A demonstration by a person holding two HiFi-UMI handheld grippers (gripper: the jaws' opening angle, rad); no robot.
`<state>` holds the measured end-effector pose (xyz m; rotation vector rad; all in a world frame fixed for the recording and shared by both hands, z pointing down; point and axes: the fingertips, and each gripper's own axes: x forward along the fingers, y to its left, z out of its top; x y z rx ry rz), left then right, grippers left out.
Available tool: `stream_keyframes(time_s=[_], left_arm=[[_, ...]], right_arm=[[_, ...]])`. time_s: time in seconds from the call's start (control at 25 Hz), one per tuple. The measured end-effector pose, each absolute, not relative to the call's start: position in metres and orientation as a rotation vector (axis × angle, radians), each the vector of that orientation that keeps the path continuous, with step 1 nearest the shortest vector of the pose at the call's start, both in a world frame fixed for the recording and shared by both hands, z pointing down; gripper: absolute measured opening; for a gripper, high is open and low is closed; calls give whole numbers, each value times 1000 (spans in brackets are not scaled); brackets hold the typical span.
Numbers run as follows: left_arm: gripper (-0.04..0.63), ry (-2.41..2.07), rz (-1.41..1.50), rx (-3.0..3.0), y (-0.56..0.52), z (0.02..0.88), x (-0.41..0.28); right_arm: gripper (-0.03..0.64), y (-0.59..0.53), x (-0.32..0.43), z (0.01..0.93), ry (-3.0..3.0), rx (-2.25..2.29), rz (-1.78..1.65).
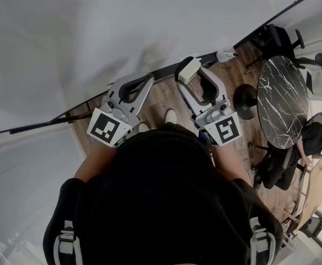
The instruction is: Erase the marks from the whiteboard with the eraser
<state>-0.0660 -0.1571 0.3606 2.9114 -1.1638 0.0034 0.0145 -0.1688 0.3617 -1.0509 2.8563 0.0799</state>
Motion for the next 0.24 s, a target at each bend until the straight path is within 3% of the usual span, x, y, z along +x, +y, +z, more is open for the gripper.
stream_keyframes(time_s=[0.24], left_arm=[[5,-1166,3,2914,-158,360,-67]], right_arm=[[230,-168,10,351,2816,-1016,62]])
